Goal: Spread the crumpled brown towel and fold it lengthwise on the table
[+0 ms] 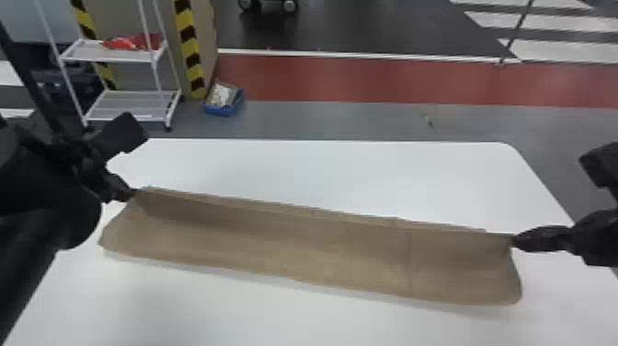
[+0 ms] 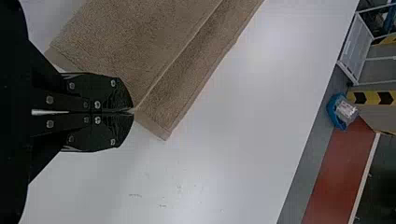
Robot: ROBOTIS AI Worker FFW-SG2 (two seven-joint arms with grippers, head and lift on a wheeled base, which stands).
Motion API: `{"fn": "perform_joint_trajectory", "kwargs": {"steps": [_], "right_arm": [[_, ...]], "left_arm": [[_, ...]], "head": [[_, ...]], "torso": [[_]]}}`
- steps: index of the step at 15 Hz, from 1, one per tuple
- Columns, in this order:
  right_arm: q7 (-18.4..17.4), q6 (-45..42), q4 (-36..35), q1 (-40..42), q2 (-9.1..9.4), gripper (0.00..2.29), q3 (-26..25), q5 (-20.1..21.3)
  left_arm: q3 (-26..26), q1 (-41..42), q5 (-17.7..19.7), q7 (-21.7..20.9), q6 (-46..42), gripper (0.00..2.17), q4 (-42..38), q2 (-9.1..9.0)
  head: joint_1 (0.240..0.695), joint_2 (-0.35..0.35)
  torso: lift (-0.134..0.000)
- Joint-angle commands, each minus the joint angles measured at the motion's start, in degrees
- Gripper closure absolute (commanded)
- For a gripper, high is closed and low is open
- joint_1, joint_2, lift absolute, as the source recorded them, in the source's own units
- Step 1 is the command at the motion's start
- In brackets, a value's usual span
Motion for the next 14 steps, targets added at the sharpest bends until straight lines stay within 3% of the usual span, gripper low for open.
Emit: {"fn": "perform_joint_trajectory", "kwargs": {"steps": [1, 8, 14], "right_arm": [[0.5, 0.1, 0.8, -0.8, -0.09, 1.47, 0.3, 0.2], [0.5, -0.5, 5.0, -5.3, -0.26, 1.47, 1.4, 0.6], [0.5, -3.6, 12.2, -10.6, 0.09, 1.47, 5.2, 3.8]], "left_arm": [[-0.1, -0.6, -0.3, -0.1, 0.0, 2.12, 0.7, -0.01], [-0.5, -1.7, -0.5, 0.4, -0.2, 2.12, 2.6, -0.19], [-2.0, -3.8, -0.5, 1.3, -0.3, 2.12, 5.4, -0.89]], "head": [[0.695, -0.062], [0.695, -0.060], [0.695, -0.058]], "torso": [[-0.123], [-0.123], [-0.123]]}}
